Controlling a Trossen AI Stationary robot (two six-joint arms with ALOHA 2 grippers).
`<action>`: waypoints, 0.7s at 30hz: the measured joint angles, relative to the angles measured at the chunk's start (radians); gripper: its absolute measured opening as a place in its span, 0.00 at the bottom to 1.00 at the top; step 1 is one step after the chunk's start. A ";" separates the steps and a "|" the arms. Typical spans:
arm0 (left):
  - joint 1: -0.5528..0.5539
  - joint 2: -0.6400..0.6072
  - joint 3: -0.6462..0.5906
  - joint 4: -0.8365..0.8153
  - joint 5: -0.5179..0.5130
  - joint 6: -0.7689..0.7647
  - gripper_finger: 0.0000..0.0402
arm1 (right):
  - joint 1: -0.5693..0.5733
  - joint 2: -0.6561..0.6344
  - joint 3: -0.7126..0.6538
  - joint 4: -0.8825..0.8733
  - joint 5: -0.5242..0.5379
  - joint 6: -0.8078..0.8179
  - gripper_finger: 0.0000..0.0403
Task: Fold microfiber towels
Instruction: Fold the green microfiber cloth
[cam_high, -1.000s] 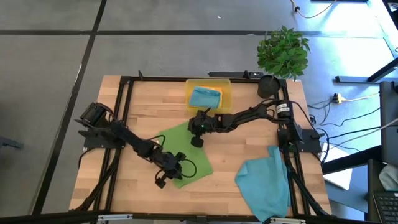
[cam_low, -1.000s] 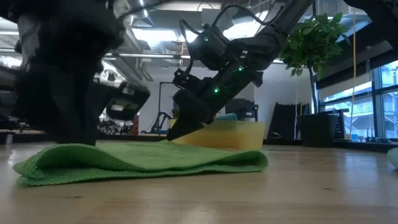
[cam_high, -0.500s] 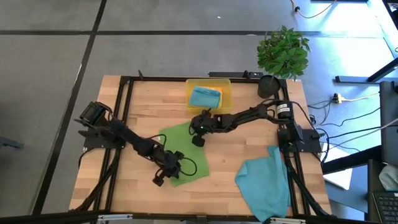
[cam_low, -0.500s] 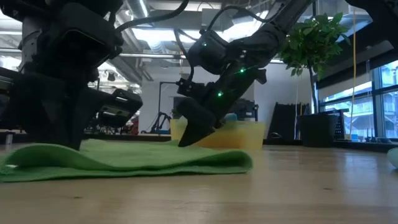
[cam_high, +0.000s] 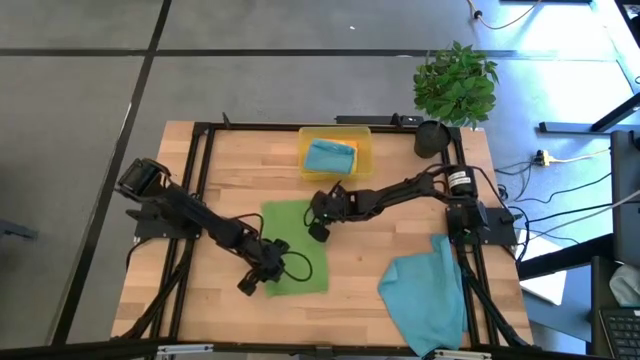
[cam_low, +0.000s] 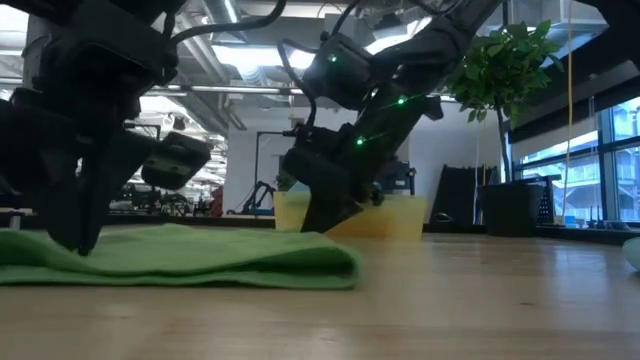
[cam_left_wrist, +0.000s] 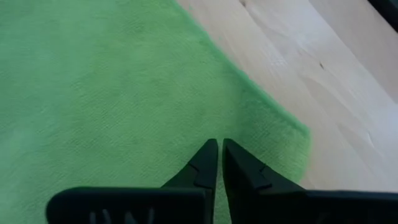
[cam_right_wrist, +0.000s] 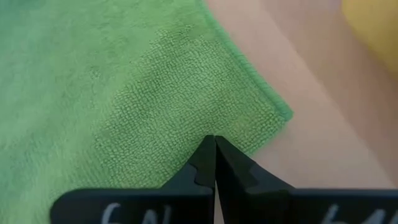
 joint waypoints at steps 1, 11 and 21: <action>0.000 -0.010 0.000 -0.016 -0.002 0.003 0.05 | 0.008 -0.004 0.000 -0.013 0.005 0.017 0.01; -0.001 -0.132 0.000 -0.134 -0.091 0.010 0.16 | 0.051 -0.096 -0.011 -0.226 0.091 0.100 0.01; -0.077 -0.202 0.001 -0.148 -0.194 0.052 0.20 | 0.056 -0.152 -0.011 -0.269 0.174 0.070 0.10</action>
